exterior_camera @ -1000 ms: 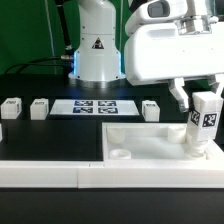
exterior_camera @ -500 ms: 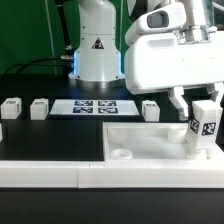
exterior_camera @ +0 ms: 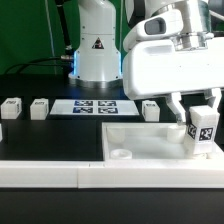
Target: Assemble square table
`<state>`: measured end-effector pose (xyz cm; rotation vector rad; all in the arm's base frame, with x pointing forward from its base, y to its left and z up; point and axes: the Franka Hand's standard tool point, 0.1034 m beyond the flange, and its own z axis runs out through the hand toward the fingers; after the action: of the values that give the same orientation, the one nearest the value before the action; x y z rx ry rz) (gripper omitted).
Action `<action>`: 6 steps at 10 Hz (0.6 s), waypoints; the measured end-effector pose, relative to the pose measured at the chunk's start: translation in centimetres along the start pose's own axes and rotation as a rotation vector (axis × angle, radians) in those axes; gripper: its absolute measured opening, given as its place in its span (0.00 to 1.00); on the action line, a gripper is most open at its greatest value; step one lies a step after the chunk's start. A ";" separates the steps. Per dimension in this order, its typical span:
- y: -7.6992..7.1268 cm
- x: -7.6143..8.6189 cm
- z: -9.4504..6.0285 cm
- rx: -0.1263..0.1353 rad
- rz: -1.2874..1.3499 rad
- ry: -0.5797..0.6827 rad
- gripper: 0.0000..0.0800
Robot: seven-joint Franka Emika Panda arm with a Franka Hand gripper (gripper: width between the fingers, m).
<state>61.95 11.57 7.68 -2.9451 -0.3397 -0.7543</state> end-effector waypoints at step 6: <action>0.0 0.1 0.0 -0.003 -0.001 0.025 0.78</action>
Offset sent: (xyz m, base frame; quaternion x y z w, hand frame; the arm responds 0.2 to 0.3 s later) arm 0.0000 0.0000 0.0000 0.0000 0.0000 0.0000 1.0000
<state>62.02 11.58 7.70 -2.9358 -0.3389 -0.7912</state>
